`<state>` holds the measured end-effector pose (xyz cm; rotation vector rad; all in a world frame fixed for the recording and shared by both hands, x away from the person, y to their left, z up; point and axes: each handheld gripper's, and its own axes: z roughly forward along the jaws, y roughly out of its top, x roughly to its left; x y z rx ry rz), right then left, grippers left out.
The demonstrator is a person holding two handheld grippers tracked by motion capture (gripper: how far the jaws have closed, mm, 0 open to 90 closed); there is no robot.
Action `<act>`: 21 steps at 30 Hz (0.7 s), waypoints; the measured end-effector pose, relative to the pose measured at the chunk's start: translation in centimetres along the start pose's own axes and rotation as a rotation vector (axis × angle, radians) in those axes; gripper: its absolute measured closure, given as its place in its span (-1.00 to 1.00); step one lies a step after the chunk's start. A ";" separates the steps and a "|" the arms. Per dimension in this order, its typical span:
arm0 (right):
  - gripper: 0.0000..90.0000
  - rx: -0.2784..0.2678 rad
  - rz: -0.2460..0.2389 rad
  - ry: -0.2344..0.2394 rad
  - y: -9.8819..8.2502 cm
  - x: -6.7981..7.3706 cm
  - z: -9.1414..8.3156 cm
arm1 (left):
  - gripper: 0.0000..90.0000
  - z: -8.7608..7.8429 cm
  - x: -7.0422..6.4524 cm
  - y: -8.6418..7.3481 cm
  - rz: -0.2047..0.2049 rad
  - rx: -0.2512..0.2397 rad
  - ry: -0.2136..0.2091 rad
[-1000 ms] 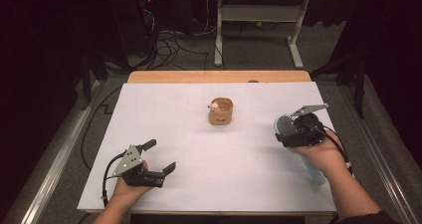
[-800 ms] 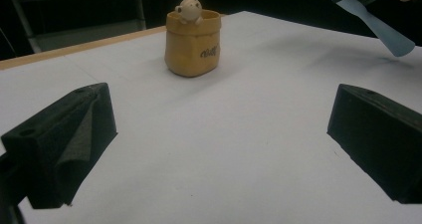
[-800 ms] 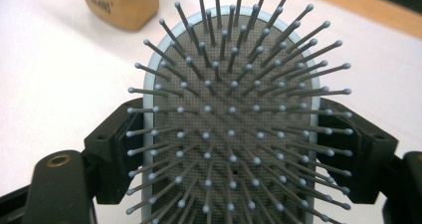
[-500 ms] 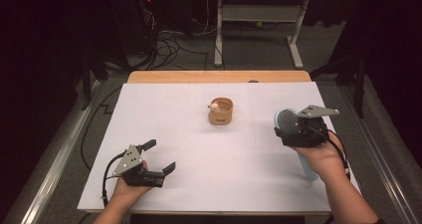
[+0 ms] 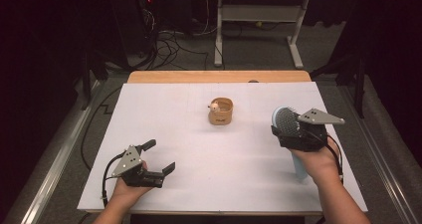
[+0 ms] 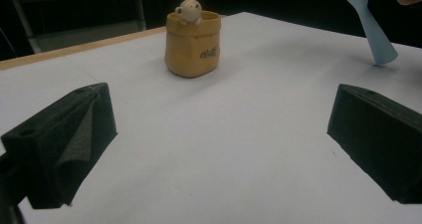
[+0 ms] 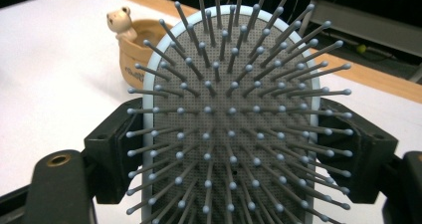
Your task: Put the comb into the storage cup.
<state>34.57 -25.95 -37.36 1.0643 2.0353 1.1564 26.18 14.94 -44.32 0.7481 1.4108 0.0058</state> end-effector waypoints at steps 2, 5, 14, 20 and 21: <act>-0.54 -0.022 0.008 0.000 -0.2 0.1 0.0 | -1.00 0.0 0.0 0.0 0.007 0.000 -0.003; -0.54 -0.058 0.015 0.002 -0.4 0.4 -0.1 | -1.00 -0.1 0.0 0.0 0.002 -0.006 -0.001; -0.54 -0.142 0.030 0.007 -0.7 0.9 -0.4 | -1.00 0.0 0.1 0.1 0.009 -0.008 -0.003; -0.54 -0.189 0.043 0.010 -0.8 1.0 -0.5 | -1.00 -0.2 0.2 0.3 0.006 -0.011 -0.007; -0.54 -0.200 0.052 0.012 -0.7 1.1 -0.5 | -1.00 -0.2 0.2 0.3 0.002 -0.012 -0.008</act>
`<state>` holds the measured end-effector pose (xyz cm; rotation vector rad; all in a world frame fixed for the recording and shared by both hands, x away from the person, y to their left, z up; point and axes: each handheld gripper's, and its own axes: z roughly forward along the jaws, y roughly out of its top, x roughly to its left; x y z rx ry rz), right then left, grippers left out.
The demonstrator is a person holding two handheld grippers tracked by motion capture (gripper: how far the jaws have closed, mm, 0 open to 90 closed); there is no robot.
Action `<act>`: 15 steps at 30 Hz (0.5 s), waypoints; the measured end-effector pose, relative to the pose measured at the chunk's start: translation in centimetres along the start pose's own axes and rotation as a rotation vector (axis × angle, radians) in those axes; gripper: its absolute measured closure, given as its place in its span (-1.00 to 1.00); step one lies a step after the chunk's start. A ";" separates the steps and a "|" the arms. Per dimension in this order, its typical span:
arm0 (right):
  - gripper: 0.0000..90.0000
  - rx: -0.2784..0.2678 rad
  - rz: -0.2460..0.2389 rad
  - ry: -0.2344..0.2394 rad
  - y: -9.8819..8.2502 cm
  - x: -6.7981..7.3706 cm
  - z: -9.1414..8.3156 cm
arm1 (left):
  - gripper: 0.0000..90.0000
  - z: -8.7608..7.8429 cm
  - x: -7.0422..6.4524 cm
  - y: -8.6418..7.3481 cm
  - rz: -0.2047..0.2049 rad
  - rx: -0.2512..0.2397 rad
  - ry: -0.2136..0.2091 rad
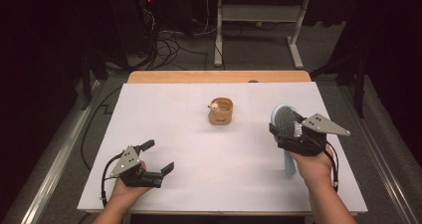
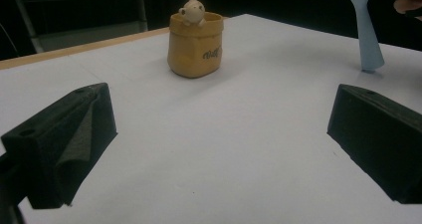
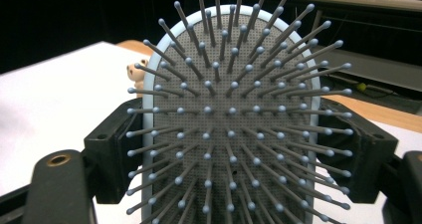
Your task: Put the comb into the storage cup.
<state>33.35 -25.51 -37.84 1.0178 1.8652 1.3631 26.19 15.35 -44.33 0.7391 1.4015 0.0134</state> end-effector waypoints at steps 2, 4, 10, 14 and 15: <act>-0.54 -0.017 -0.001 0.001 0.1 0.1 -0.1 | -1.00 0.0 -0.1 0.0 -0.006 -0.003 -0.002; -0.54 -0.031 0.005 0.005 0.1 0.1 -0.1 | -1.00 -0.1 0.0 0.1 -0.003 -0.002 -0.003; -0.54 -0.066 0.005 0.010 0.2 0.3 0.0 | -1.00 -0.1 0.0 0.1 -0.005 -0.003 -0.001; -0.54 -0.090 0.017 0.005 0.3 0.2 0.0 | -1.00 -0.1 0.0 0.1 -0.007 -0.004 0.000; -0.54 -0.097 0.015 0.004 0.3 0.2 0.1 | -1.00 -0.1 0.0 0.1 -0.007 -0.003 0.000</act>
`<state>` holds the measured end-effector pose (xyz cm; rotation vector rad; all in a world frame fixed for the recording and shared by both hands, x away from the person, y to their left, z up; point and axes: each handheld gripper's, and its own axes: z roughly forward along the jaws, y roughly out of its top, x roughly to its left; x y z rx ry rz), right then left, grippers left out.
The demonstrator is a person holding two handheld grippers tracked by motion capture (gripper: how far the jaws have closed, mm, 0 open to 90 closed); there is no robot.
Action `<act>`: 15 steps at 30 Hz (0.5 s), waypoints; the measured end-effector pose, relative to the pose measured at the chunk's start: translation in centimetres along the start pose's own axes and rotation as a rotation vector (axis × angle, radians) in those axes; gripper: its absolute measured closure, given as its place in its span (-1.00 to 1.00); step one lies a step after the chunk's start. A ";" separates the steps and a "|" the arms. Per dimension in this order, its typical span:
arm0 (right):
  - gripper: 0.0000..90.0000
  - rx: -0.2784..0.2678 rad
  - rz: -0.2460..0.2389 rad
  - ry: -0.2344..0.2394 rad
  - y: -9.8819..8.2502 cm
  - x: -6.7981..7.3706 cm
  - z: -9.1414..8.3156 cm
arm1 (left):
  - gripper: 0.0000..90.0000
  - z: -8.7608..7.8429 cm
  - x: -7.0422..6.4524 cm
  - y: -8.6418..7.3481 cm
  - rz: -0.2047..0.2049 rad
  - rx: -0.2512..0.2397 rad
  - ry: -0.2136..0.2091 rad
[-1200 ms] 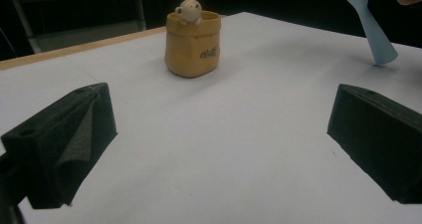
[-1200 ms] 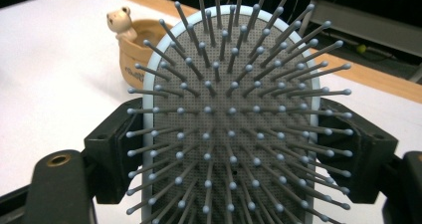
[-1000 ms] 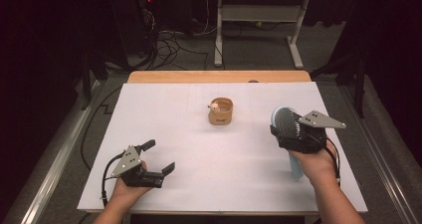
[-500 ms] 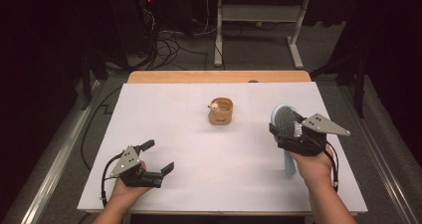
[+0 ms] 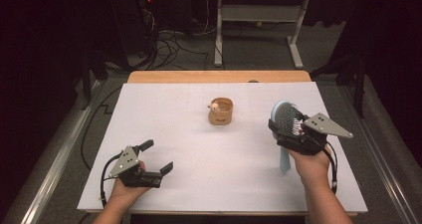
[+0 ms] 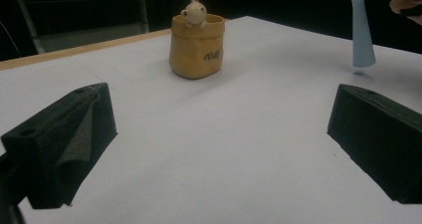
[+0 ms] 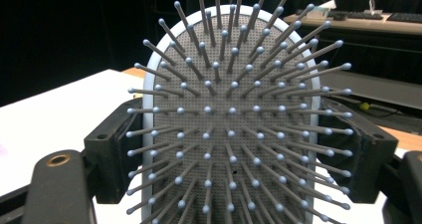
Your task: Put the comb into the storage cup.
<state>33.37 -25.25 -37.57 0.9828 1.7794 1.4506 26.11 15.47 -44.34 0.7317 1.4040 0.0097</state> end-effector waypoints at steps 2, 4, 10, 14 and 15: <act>-0.54 -0.003 0.004 0.001 0.1 0.0 0.0 | -1.00 0.0 0.0 0.0 -0.001 0.001 0.000; -0.54 -0.012 0.010 0.002 0.1 0.0 0.1 | -1.00 0.0 0.0 0.0 0.000 0.004 -0.001; -0.54 -0.037 0.004 0.002 0.3 0.4 0.4 | -1.00 0.1 -0.1 -0.1 0.005 0.001 0.004; -0.54 -0.052 -0.006 0.010 0.4 1.2 0.7 | -1.00 0.1 -0.5 -0.3 0.008 0.010 0.002; -0.54 -0.054 -0.010 0.013 0.4 1.4 0.9 | -1.00 0.1 -0.7 -0.4 0.013 0.015 -0.004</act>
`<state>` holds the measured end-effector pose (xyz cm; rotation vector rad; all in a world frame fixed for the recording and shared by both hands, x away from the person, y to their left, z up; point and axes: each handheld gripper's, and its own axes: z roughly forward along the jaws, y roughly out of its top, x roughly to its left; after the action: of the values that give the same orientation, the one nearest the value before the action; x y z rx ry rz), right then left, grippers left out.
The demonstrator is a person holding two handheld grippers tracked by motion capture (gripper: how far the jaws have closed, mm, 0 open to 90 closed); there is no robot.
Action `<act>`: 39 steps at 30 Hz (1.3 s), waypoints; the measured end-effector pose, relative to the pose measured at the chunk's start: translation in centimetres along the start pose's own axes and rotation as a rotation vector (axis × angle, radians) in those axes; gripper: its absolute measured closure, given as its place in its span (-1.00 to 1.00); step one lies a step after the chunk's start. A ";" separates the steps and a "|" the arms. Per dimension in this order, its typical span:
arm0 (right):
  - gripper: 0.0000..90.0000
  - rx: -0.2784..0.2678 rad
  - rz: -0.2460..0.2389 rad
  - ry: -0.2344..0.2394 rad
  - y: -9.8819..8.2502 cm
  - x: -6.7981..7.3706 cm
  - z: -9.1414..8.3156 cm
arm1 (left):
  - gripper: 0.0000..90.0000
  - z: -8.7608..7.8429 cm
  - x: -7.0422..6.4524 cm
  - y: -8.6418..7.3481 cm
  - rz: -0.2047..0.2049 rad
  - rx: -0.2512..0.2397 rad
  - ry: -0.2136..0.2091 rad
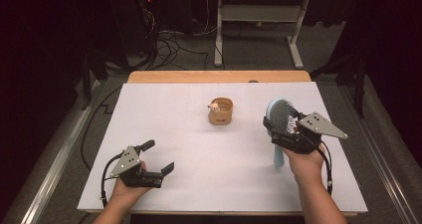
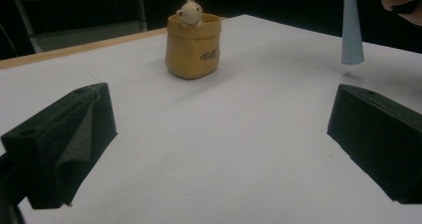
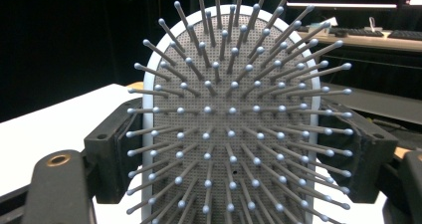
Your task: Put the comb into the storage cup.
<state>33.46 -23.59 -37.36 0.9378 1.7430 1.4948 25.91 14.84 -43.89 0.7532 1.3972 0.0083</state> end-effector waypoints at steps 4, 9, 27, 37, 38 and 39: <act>-0.54 -0.009 -0.016 0.015 0.2 0.8 0.7 | -1.00 0.2 -0.8 -0.4 0.016 -0.001 -0.007; -0.54 -0.018 -0.028 0.043 0.5 2.0 1.5 | -1.00 0.6 -1.6 -0.5 0.015 -0.001 0.001; -0.54 -0.035 -0.073 0.105 0.9 5.0 3.3 | -1.00 2.1 -4.8 -0.7 0.004 -0.009 -0.053; -0.54 -0.034 -0.083 0.131 0.8 6.4 4.1 | -1.00 2.7 -5.8 -1.0 -0.003 -0.004 -0.066; -0.54 -0.033 -0.085 0.135 0.8 6.5 4.2 | -1.00 2.8 -5.8 -1.1 0.005 -0.005 -0.069; -0.54 -0.034 -0.089 0.139 0.9 6.7 4.3 | -1.00 2.8 -5.8 -1.1 0.007 -0.006 -0.068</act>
<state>33.62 -15.60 -37.28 0.7442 1.8268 1.5582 26.71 10.18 -39.35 0.7467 1.3289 -0.0074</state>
